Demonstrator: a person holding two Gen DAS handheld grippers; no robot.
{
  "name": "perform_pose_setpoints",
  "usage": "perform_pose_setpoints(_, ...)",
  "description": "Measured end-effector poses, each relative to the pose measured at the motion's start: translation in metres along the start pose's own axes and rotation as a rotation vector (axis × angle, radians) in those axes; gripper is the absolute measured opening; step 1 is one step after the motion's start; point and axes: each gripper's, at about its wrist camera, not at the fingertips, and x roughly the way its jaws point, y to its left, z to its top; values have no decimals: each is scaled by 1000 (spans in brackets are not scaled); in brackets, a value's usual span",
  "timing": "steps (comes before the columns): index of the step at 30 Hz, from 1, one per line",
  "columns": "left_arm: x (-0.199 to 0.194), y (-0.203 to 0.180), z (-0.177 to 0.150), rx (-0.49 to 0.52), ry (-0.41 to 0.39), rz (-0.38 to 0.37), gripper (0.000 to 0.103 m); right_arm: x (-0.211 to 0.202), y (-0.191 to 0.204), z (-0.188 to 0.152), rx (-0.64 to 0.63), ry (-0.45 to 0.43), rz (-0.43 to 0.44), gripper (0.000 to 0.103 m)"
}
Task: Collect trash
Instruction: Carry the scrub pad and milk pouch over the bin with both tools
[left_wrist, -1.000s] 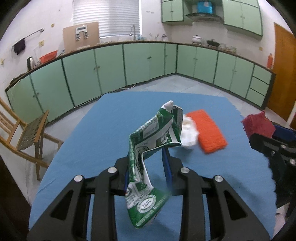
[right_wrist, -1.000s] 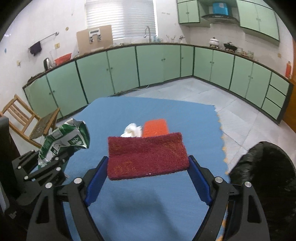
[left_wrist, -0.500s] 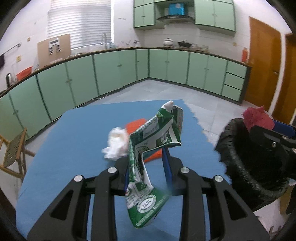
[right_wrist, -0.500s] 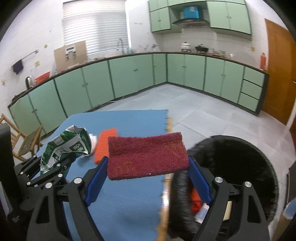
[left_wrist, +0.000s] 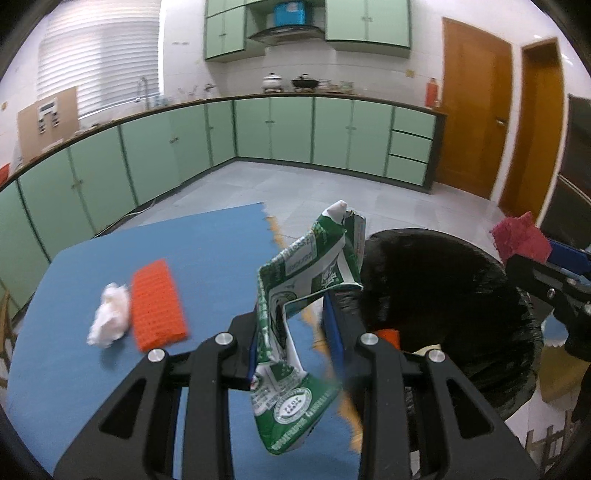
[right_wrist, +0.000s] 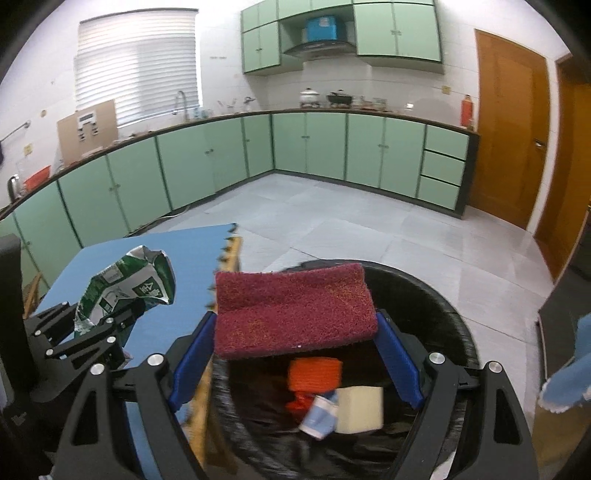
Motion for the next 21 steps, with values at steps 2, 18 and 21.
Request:
perform_pose_setpoints(2, 8, -15, 3, 16, 6, -23, 28, 2, -16, -3, 11, 5, -22, 83)
perform_pose_setpoints(18, 73, -90, 4, 102, 76, -112, 28, 33, -95, -28, 72, 70, -87, 83)
perform_pose_setpoints(21, 84, -96, 3, 113, 91, -115, 28, 40, -102, -32, 68, 82, -89, 83)
